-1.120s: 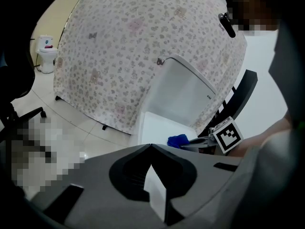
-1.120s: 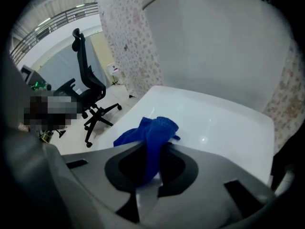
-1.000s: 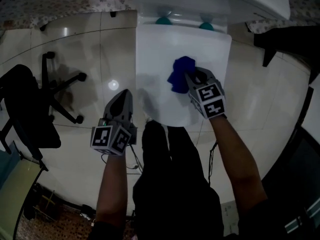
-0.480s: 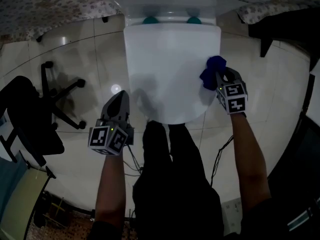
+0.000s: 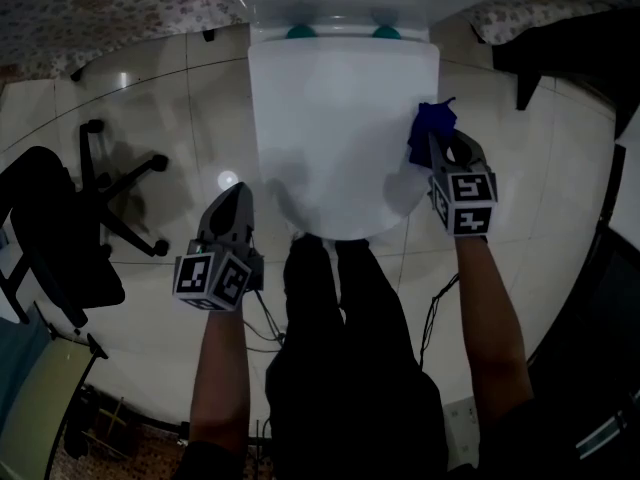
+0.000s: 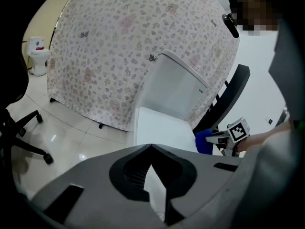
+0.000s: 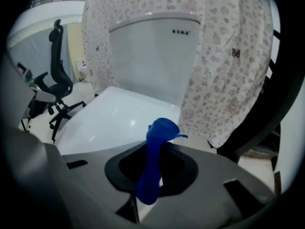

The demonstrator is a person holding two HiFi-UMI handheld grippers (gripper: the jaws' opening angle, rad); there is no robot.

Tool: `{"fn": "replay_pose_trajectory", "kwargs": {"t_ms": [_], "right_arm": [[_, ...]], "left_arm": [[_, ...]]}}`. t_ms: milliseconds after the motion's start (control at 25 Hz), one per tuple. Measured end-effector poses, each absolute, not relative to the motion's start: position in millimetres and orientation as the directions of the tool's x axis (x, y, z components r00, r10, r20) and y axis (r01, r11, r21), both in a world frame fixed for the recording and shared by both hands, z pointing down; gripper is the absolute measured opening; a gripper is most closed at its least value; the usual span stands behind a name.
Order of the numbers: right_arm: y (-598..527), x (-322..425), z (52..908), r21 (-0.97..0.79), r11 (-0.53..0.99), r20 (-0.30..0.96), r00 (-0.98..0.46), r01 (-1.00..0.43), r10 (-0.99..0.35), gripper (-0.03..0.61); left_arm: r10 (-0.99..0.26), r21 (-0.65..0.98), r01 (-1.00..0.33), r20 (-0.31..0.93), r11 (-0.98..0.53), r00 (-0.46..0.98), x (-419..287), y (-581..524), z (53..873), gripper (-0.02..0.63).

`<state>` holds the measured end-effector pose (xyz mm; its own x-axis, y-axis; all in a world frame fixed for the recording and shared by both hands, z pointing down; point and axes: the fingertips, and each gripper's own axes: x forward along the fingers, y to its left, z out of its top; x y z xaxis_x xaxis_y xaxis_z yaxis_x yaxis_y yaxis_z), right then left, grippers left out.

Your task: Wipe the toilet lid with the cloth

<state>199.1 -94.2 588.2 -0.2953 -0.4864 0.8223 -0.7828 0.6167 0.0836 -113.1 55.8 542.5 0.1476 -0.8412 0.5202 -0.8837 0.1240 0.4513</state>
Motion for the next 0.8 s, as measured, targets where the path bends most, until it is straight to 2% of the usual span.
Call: {"fn": "replay_pose_trajectory", "kwargs": {"t_ms": [280, 440, 560, 680, 800], "right_arm": [[-9, 39, 520, -0.243, 0.727, 0.671, -0.653, -0.642, -0.352, 0.052], [48, -51, 531, -0.509, 0.662, 0.602, -0.778, -0.55, -0.183, 0.052], [73, -79, 579, -0.534, 0.613, 0.668, -0.735, -0.583, -0.116, 0.052], [81, -70, 626, -0.414, 0.655, 0.781, -0.616, -0.632, -0.101, 0.052], [80, -54, 642, -0.308, 0.72, 0.835, -0.539, -0.622, -0.109, 0.052]], "left_arm": [[-0.845, 0.452, -0.881, 0.519, 0.142, 0.13, -128, 77, 526, -0.009], [-0.849, 0.436, -0.882, 0.522, 0.181, 0.084, -161, 92, 522, -0.008], [-0.844, 0.433, -0.879, 0.532, 0.199, 0.07, -175, 101, 526, -0.008], [-0.842, 0.447, -0.874, 0.532, 0.188, 0.091, -172, 106, 531, -0.008], [-0.839, 0.461, -0.87, 0.533, 0.175, 0.114, -167, 109, 535, -0.008]]}}
